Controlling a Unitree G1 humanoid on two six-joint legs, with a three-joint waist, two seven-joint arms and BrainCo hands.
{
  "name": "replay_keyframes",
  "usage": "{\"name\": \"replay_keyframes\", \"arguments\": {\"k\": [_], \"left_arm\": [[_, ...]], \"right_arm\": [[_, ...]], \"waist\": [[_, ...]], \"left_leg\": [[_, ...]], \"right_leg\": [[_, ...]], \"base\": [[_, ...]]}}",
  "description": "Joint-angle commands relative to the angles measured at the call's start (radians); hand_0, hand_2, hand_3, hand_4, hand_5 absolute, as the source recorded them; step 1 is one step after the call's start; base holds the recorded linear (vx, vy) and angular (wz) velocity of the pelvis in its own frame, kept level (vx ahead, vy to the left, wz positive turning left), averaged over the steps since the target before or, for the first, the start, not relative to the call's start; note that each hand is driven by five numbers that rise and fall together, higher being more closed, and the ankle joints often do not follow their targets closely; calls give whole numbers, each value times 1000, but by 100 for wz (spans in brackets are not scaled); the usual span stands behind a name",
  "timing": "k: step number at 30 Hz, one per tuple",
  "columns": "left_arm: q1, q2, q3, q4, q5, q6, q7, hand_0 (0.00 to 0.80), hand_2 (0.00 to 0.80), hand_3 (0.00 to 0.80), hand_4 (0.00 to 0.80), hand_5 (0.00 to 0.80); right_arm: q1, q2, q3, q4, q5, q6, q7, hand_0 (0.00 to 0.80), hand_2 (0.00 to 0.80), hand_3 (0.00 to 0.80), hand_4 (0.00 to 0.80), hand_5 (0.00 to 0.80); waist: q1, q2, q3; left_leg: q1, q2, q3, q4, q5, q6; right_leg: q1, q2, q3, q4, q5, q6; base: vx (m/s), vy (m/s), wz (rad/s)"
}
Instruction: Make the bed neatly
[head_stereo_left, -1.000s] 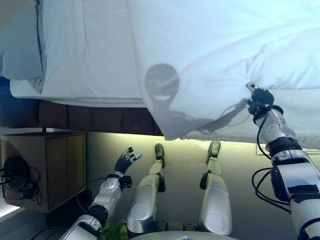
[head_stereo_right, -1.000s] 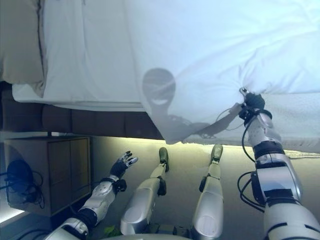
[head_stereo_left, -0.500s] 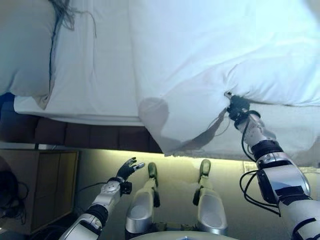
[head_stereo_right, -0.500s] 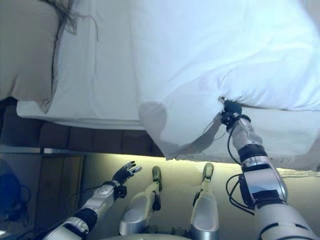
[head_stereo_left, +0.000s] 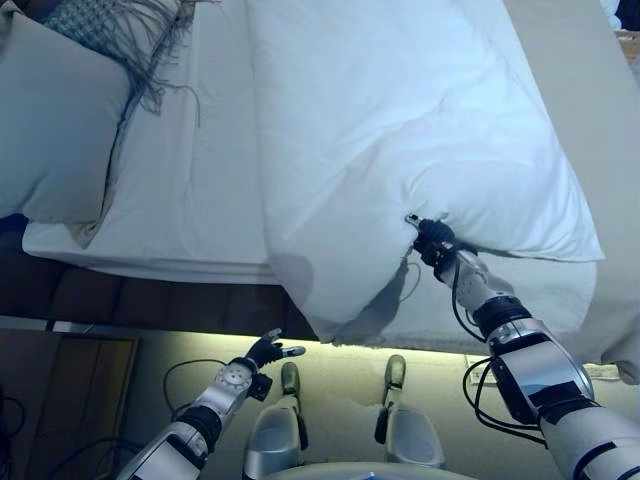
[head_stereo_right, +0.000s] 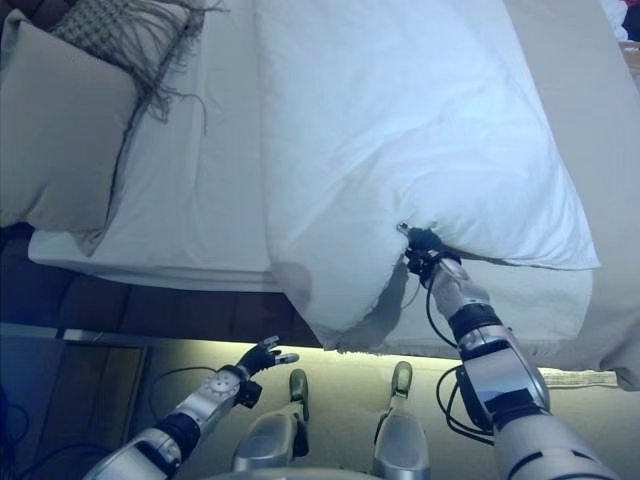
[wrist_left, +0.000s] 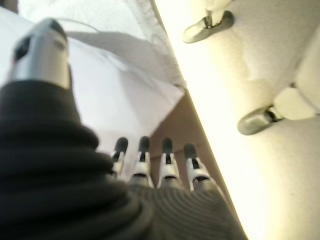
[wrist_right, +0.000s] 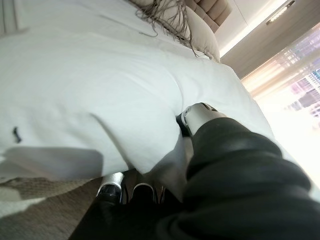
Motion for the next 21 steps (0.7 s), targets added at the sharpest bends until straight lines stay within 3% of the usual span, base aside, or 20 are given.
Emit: {"name": "replay_keyframes", "arguments": {"k": [1,3,8,11,14,17,21], "left_arm": [[-81,-51,14,36,-405,94,-127,0,0,0,0,0],[-59,-88,80,51,-594,137,-218,0,0,0,0,0],[-23,-140,131,64,-904,274,-336,0,0,0,0,0],[-9,-179,181,58,-1114,376,-341,0,0,0,0,0],[-12,-212,223,57,-1225,436,-390,0,0,0,0,0],[-20,-237,244,49,-1327,446,-401,0,0,0,0,0],[-38,-264,264,26,-1383,429,-326,0,0,0,0,0]], "right_arm": [[-84,49,44,-149,41,-26,67,800,800,800,800,800],[-78,70,36,-148,40,-42,57,800,800,800,800,800],[-109,93,21,-137,91,-46,25,800,800,800,800,800],[-125,110,6,-120,117,-65,26,800,800,800,800,800],[-140,137,1,-123,138,-81,8,800,800,800,800,800],[-145,170,1,-123,159,-99,2,800,800,800,800,800],[-157,209,7,-150,201,-123,-21,800,800,800,800,800]], "waist": [[12,-32,-13],[17,-40,-13],[36,-59,-7],[47,-68,-3],[55,-86,0],[62,-107,6],[68,-134,17]], "left_leg": [[-24,45,-3,58,-20,4],[-20,46,-5,59,-23,3],[-20,58,-11,57,-19,1],[-19,64,-17,52,-17,1],[-28,72,-21,48,-11,0],[-32,82,-27,42,-7,-4],[-45,97,-32,39,1,-11]], "right_leg": [[-10,-86,-5,122,-73,47],[-5,-86,-8,123,-76,45],[0,-78,-16,132,-82,36],[2,-72,-18,137,-88,32],[-3,-65,-19,136,-88,27],[-5,-55,-21,132,-85,25],[-11,-40,-26,128,-82,21]], "base": [[0,0,0],[12,-49,-1],[15,-60,1],[14,-58,4],[-10,-79,3],[-15,-104,1],[-27,-95,8]]}}
